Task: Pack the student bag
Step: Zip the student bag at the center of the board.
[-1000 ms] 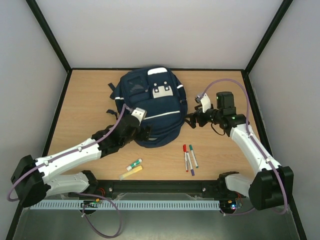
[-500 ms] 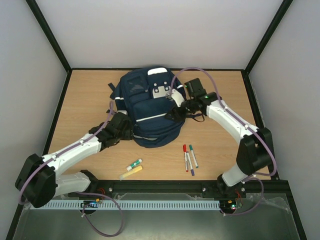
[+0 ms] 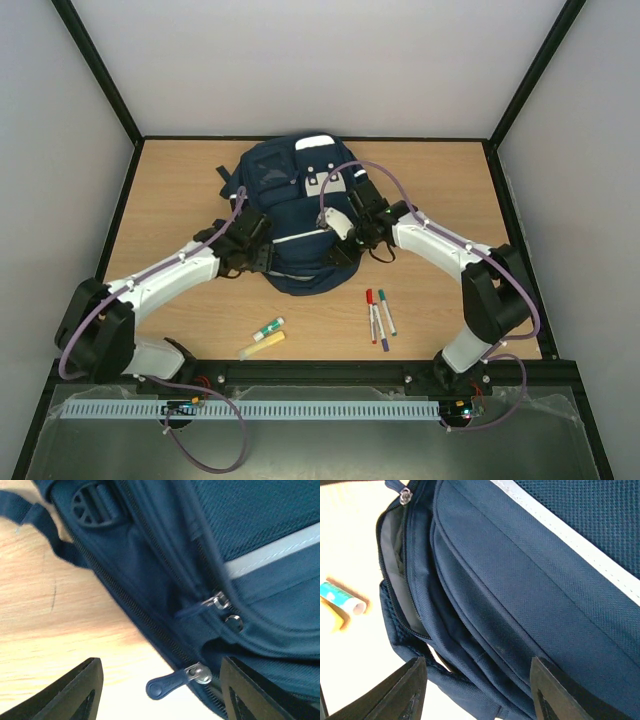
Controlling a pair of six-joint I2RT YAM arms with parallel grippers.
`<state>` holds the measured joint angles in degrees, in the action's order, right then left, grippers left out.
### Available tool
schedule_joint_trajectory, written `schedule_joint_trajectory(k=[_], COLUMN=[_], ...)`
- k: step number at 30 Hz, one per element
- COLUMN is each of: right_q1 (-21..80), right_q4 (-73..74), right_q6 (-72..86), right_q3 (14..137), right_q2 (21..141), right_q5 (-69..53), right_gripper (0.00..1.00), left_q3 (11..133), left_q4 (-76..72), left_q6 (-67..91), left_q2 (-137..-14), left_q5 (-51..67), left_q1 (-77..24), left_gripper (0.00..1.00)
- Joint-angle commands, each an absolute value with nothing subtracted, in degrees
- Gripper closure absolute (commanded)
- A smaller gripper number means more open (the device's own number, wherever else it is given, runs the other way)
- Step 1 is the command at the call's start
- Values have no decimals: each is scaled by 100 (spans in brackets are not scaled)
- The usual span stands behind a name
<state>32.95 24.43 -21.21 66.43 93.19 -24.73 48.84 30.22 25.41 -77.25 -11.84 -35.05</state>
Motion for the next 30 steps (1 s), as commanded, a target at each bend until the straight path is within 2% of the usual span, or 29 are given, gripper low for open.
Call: schedule_joint_trajectory(k=[1, 7, 13, 20, 24, 30], right_q1=[3305, 3305, 3305, 3130, 2915, 2865], right_q4=[2473, 2438, 2380, 2211, 2193, 2232], right_q6=[-2113, -2090, -1704, -1252, -1157, -1210], right_q3=[6530, 6453, 6619, 6753, 6745, 6732], right_q2=[9323, 9535, 10009, 10361, 10322, 10204], right_q5=[-2318, -2130, -1156, 344, 308, 94], right_gripper=[43, 43, 44, 46, 46, 46], left_q3=[5481, 5359, 5021, 4570, 4450, 4350], left_q4=[3708, 3299, 2712, 1893, 1605, 1497], left_q6=[2179, 2258, 2252, 2202, 2194, 2186], left_q2=[-8188, -8267, -8218, -8251, -8173, -7753], left_q5=[-861, -184, 129, 1188, 1431, 1179], left_q1=[-3411, -3034, -2953, -3039, -3293, -3542], left_gripper=[35, 32, 27, 33, 36, 41])
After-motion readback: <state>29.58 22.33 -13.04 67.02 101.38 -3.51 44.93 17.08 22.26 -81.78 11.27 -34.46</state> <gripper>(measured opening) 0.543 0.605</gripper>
